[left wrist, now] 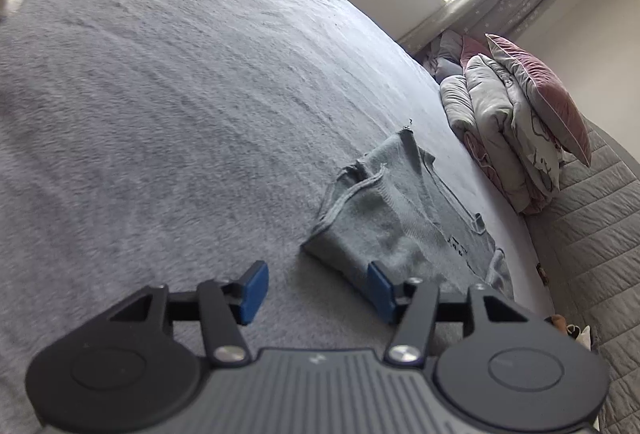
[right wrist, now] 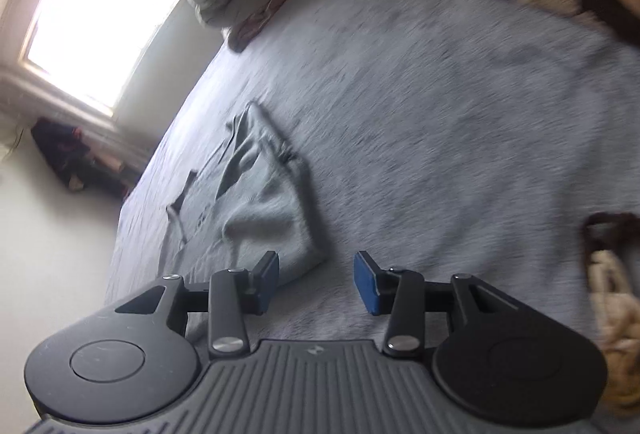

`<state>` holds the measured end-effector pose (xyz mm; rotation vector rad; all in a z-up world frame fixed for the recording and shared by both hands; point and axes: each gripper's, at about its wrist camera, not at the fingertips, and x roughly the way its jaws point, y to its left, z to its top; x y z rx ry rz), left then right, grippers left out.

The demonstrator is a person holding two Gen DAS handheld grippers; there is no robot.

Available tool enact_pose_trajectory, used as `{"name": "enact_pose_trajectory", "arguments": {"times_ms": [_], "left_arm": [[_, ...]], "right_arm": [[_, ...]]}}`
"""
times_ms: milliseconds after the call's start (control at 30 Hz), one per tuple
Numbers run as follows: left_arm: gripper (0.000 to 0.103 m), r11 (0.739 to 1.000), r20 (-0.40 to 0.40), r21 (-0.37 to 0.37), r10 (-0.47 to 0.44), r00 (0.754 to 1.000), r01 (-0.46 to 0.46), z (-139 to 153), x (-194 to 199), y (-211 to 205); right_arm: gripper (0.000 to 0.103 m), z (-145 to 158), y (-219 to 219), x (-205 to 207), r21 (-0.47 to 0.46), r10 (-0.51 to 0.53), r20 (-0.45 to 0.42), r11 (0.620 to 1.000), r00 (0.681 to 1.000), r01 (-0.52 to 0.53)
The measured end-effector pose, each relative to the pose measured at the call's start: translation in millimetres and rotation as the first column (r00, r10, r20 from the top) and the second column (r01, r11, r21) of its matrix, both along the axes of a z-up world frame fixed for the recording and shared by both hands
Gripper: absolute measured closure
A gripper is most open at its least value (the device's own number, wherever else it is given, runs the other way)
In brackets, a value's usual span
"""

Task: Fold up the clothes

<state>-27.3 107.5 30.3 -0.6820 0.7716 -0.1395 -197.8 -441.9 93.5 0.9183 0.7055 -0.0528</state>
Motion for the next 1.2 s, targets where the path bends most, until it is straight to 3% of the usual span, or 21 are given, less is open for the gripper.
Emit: {"name": "enact_pose_trajectory", "arguments": {"times_ms": [400, 500, 600, 700, 833, 1067, 1133, 1200], "left_arm": [[0.041, 0.981, 0.02, 0.167, -0.106, 0.994, 0.101, -4, 41, -21], [0.049, 0.965, 0.045, 0.244, -0.114, 0.992, 0.099, 4, 46, -22], [0.047, 0.958, 0.094, 0.266, -0.139, 0.986, 0.11, 22, 61, -18], [0.045, 0.941, 0.13, 0.305, -0.195, 0.972, 0.148, 34, 81, -21], [0.045, 0.893, 0.12, 0.385, -0.301, 0.946, 0.235, 31, 105, -41], [0.047, 0.767, 0.113, 0.539, -0.474, 0.873, 0.348, 22, 131, -84], [0.062, 0.739, 0.101, 0.561, -0.508, 0.855, 0.373, 19, 138, -89], [0.074, 0.73, 0.087, 0.557, -0.525, 0.847, 0.396, 14, 145, -90]], "right_arm": [[0.057, 0, 23, 49, -0.154, 0.071, -0.057, 0.985, 0.996, -0.079], [0.057, 10, 28, 63, -0.285, 0.072, -0.089, 0.954, 0.993, -0.095], [0.055, 25, 29, 84, -0.406, 0.116, -0.061, 0.905, 0.991, -0.131], [0.054, 28, 26, 114, -0.447, 0.147, -0.043, 0.882, 0.988, -0.151], [0.054, 22, 32, 151, -0.504, 0.214, -0.058, 0.837, 0.975, -0.214], [0.06, 22, 57, 183, -0.575, 0.292, -0.079, 0.768, 0.953, -0.282], [0.065, 20, 58, 186, -0.587, 0.287, -0.089, 0.758, 0.954, -0.283], [0.071, 18, 60, 189, -0.6, 0.282, -0.099, 0.748, 0.954, -0.284]]}}
